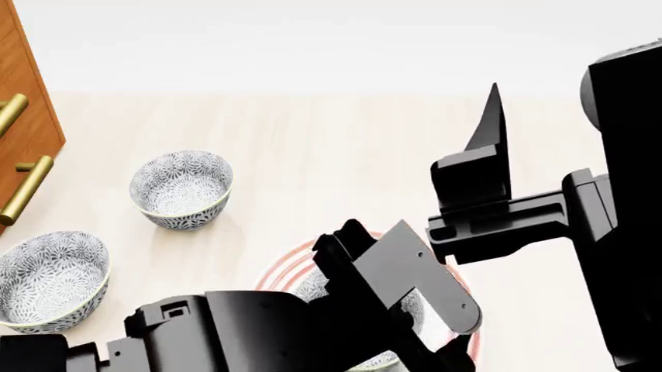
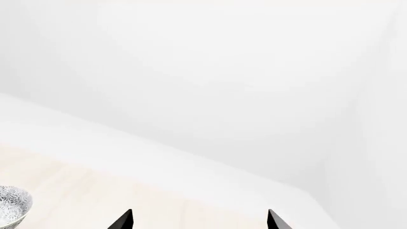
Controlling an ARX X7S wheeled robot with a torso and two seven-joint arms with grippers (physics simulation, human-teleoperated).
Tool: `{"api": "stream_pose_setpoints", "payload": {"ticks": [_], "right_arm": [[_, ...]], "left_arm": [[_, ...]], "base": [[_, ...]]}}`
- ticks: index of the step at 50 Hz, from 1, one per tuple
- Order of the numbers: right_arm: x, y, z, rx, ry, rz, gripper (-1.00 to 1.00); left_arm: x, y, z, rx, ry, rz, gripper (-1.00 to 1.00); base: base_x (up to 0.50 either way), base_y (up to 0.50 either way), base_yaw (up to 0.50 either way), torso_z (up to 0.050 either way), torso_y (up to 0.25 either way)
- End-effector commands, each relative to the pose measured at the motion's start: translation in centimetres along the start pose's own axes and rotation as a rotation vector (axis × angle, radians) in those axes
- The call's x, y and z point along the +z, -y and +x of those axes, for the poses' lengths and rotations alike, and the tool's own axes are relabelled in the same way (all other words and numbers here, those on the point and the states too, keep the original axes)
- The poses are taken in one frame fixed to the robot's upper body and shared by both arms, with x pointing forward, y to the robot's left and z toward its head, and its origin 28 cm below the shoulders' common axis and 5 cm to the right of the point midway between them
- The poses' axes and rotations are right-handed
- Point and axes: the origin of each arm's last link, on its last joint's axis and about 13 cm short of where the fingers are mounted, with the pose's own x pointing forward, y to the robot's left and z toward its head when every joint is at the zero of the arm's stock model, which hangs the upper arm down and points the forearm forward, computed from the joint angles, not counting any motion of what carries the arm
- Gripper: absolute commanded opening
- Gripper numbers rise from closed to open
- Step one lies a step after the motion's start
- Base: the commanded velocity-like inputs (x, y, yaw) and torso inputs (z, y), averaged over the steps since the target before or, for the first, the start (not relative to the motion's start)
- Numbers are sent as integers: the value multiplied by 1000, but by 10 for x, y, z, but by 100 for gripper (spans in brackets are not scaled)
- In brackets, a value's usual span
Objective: Put the bowl at the front on the plate.
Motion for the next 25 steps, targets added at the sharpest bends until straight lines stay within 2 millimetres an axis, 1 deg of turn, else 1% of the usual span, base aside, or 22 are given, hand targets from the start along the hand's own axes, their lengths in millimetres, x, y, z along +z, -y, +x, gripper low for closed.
{"api": "stream_pose_setpoints", "payload": {"ticks": [1,4,14,20,22,25], "right_arm": [[1,1,-4,-9,9,1,100],[0,2,-7,-16,12,3,100],[5,7,-16,-44,33,2,100],[4,8,-17,-48,35,5,100],[4,8,-16,-45,35,4,100],[4,8,-16,-43,38,3,100]], "left_arm": [[11,-13,0,27,29,-60,100],[14,-21,1,37,42,-102,100],[13,-50,2,131,58,-166,100],[16,-63,1,172,80,-230,100],[14,-64,2,203,86,-211,100],[15,-71,1,220,89,-244,100]], "base": [[0,0,0,0,0],[0,0,0,0,0],[0,0,0,0,0],[0,0,0,0,0],[0,0,0,0,0],[0,0,0,0,0]]}}
